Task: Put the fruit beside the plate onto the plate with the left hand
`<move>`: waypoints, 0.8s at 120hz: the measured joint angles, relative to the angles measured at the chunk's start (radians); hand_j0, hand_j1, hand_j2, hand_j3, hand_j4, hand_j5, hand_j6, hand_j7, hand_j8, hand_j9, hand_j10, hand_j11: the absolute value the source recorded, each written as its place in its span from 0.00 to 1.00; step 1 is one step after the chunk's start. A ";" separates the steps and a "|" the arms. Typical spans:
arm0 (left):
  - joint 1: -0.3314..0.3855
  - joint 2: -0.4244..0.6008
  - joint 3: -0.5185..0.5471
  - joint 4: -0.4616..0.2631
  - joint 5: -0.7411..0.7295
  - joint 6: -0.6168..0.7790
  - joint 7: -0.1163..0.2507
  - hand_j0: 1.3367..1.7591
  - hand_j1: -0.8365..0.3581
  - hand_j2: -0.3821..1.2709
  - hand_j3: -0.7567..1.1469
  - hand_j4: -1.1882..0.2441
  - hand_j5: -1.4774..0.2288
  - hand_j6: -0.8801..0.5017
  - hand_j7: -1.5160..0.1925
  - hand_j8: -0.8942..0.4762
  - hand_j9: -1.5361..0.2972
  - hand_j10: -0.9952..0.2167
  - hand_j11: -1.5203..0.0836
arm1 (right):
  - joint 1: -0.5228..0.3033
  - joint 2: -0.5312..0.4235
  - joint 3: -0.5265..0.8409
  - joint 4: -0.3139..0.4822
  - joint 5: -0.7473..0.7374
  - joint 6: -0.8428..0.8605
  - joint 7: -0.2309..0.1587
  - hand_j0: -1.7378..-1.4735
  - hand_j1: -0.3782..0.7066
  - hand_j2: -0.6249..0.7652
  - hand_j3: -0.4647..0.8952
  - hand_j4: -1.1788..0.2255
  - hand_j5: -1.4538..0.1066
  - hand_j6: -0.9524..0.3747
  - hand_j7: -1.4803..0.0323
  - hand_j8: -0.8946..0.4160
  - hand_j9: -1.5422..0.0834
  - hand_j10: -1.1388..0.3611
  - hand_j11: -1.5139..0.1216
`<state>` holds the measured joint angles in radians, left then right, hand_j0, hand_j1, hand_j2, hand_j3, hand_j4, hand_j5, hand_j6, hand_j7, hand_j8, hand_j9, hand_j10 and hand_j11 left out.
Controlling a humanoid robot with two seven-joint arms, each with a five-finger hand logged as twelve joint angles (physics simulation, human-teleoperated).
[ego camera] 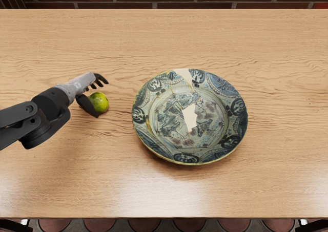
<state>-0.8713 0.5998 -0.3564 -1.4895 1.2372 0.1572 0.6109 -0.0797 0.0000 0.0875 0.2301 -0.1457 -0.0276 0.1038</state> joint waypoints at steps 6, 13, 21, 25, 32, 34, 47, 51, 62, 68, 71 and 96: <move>0.000 0.000 0.004 0.000 0.000 0.000 0.000 0.76 0.65 0.28 0.40 0.59 0.60 0.38 0.62 0.40 0.59 0.53 0.67 | 0.000 0.000 0.000 0.000 0.000 0.000 0.000 0.30 0.04 0.45 0.34 0.83 0.92 0.71 0.97 0.67 0.94 0.75 0.91; 0.000 -0.001 0.008 0.000 0.000 0.000 0.000 0.76 0.63 0.28 0.40 0.58 0.59 0.37 0.61 0.39 0.58 0.52 0.66 | 0.000 0.000 0.000 0.000 0.000 0.000 0.000 0.30 0.04 0.45 0.34 0.83 0.92 0.71 0.97 0.67 0.94 0.75 0.91; 0.000 -0.001 0.012 0.000 -0.001 -0.001 0.000 0.76 0.62 0.28 0.40 0.57 0.58 0.36 0.60 0.38 0.57 0.51 0.64 | 0.000 0.000 0.000 0.000 0.000 0.000 0.000 0.30 0.04 0.45 0.34 0.83 0.92 0.71 0.97 0.67 0.94 0.75 0.91; 0.000 -0.002 0.015 0.000 -0.001 -0.001 0.000 0.76 0.61 0.28 0.40 0.56 0.58 0.36 0.60 0.38 0.57 0.50 0.64 | 0.000 0.000 0.000 0.000 0.000 0.000 0.000 0.30 0.04 0.45 0.34 0.83 0.92 0.71 0.97 0.67 0.94 0.75 0.91; 0.000 -0.002 0.020 0.000 0.002 -0.001 0.000 0.76 0.60 0.28 0.40 0.54 0.57 0.35 0.59 0.38 0.56 0.49 0.63 | 0.000 0.000 0.000 0.000 0.000 0.000 0.000 0.30 0.04 0.45 0.34 0.83 0.92 0.71 0.97 0.67 0.94 0.75 0.91; 0.000 -0.002 0.021 0.000 0.003 -0.001 0.000 0.76 0.60 0.28 0.40 0.54 0.57 0.35 0.59 0.38 0.56 0.49 0.63 | 0.000 0.000 0.000 0.000 0.000 0.000 0.000 0.30 0.04 0.45 0.34 0.83 0.92 0.71 0.97 0.67 0.94 0.75 0.91; 0.000 -0.001 0.025 0.000 0.004 -0.001 0.000 0.76 0.58 0.29 0.40 0.51 0.56 0.35 0.57 0.39 0.54 0.46 0.60 | 0.000 0.000 0.000 0.000 0.000 0.000 0.000 0.30 0.04 0.45 0.34 0.83 0.92 0.71 0.97 0.67 0.94 0.75 0.91; -0.001 -0.001 0.025 0.000 0.003 -0.001 0.000 0.76 0.56 0.29 0.40 0.50 0.55 0.34 0.57 0.39 0.53 0.44 0.59 | 0.000 0.000 0.000 0.000 0.000 0.000 0.000 0.30 0.04 0.45 0.34 0.83 0.92 0.71 0.97 0.67 0.94 0.75 0.91; -0.002 -0.001 0.026 -0.001 -0.002 -0.002 0.000 0.76 0.53 0.30 0.40 0.48 0.53 0.30 0.54 0.35 0.50 0.42 0.57 | 0.000 0.000 0.000 0.000 0.000 0.000 0.000 0.30 0.04 0.45 0.34 0.83 0.92 0.71 0.97 0.67 0.94 0.75 0.91; -0.002 -0.002 0.026 -0.001 -0.003 -0.003 0.000 0.76 0.51 0.34 0.40 0.47 0.51 0.28 0.53 0.35 0.49 0.41 0.55 | 0.000 0.000 0.000 0.000 0.000 0.000 0.000 0.30 0.04 0.45 0.34 0.83 0.92 0.71 0.97 0.67 0.94 0.75 0.91; -0.002 -0.002 0.026 -0.001 -0.004 -0.004 0.000 0.76 0.51 0.34 0.40 0.46 0.51 0.28 0.52 0.35 0.49 0.40 0.55 | 0.000 0.000 0.000 0.000 0.000 0.000 0.000 0.30 0.04 0.45 0.34 0.83 0.92 0.71 0.97 0.67 0.94 0.75 0.91; 0.000 -0.002 0.026 -0.001 -0.002 -0.006 0.000 0.76 0.51 0.39 0.40 0.42 0.48 0.26 0.49 0.33 0.45 0.36 0.51 | 0.000 0.000 0.000 0.000 0.000 0.000 0.000 0.30 0.04 0.45 0.34 0.83 0.92 0.71 0.97 0.67 0.94 0.75 0.91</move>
<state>-0.8713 0.5981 -0.3306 -1.4910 1.2350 0.1513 0.6110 -0.0798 0.0000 0.0874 0.2301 -0.1456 -0.0276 0.1040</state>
